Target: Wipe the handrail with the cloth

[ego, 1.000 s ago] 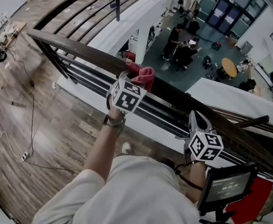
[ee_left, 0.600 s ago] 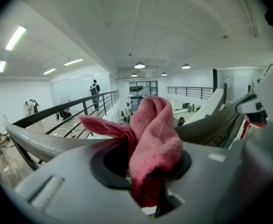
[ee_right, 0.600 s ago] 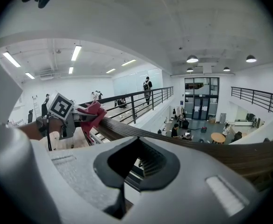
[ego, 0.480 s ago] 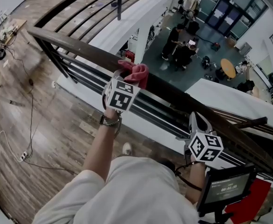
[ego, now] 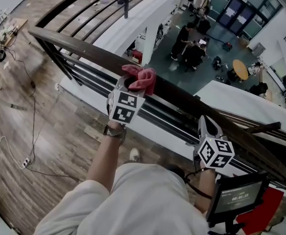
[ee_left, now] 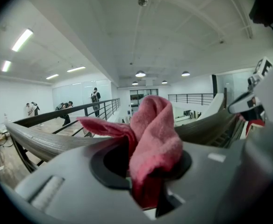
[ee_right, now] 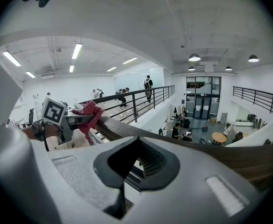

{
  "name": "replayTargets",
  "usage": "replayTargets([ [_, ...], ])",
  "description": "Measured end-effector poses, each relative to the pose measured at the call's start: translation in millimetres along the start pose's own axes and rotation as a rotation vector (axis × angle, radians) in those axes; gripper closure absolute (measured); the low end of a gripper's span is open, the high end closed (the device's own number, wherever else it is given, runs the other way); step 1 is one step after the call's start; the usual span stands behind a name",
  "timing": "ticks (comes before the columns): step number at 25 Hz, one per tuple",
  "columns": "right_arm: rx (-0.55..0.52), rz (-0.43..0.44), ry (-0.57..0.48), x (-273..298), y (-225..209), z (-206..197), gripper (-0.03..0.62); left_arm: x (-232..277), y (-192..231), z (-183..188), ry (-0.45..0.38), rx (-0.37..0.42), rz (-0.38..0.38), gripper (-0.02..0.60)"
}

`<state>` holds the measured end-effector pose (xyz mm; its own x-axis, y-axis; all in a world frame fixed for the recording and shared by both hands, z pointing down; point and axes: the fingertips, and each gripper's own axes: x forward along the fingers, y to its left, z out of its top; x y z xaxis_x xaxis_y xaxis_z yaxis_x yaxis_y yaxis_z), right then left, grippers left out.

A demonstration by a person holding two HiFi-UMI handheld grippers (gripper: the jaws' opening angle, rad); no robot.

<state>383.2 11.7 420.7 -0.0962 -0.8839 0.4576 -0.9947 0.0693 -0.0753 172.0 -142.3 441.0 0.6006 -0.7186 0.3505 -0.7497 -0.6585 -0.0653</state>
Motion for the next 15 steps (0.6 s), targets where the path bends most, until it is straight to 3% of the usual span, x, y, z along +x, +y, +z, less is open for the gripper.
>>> replayTargets([
  [9,0.002,-0.002,0.011,5.3,-0.8,0.0,0.591,-11.8,6.0,-9.7,-0.082,0.008,0.036,0.445],
  [15,0.006,-0.008,0.025,1.8,-5.3,-5.9,0.591,-20.9,6.4,-29.2,-0.083,0.018,0.081,0.446],
])
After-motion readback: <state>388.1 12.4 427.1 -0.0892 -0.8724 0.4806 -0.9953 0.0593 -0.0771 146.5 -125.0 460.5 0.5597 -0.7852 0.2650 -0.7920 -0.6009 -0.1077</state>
